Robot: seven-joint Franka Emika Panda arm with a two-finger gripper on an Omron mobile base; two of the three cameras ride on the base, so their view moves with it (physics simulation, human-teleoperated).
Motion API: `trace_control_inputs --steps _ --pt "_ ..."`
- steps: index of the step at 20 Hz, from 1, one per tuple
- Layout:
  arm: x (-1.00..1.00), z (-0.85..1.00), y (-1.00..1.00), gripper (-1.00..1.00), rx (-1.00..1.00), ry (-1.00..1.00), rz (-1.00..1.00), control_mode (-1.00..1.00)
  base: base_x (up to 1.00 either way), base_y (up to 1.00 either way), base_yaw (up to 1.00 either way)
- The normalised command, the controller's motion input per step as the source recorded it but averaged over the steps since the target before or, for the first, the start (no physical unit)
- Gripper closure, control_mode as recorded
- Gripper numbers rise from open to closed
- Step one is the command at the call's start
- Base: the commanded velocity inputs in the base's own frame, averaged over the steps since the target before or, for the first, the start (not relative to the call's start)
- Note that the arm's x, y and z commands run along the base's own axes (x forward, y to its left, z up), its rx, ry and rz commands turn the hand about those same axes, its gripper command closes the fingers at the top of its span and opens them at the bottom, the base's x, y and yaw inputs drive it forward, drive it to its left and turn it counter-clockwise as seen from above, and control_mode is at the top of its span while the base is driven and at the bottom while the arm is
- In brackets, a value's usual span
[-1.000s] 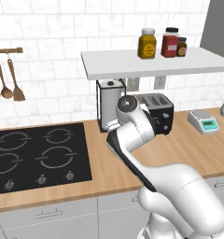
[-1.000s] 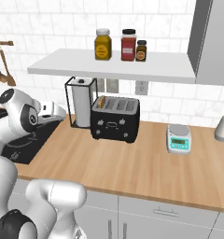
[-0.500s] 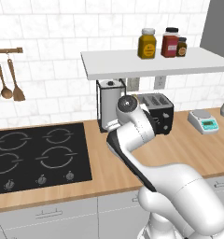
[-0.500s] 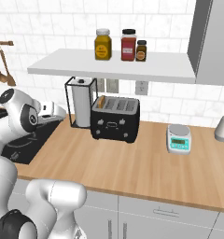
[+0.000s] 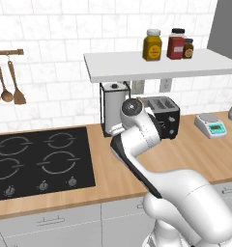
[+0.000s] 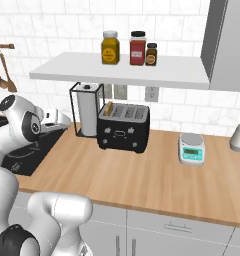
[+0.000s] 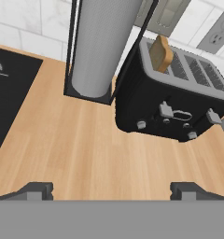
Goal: Start the toaster. Once the lever pops up, take the bread to the plate on the dining counter.
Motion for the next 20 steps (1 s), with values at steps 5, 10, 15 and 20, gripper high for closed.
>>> trace_control_inputs --steps 5,10,15,20 --pt "0.0 0.0 0.0 -1.0 0.0 0.0 0.0 -1.0 0.0 0.0 0.0" --pt "0.0 0.0 0.0 -1.0 0.0 0.0 0.0 -1.0 0.0 0.0 0.0" --pt "0.0 0.0 0.0 -1.0 0.0 0.0 0.0 -1.0 0.0 0.0 0.0" --pt "0.0 0.0 0.0 -1.0 0.0 0.0 0.0 -1.0 0.0 0.0 0.0"
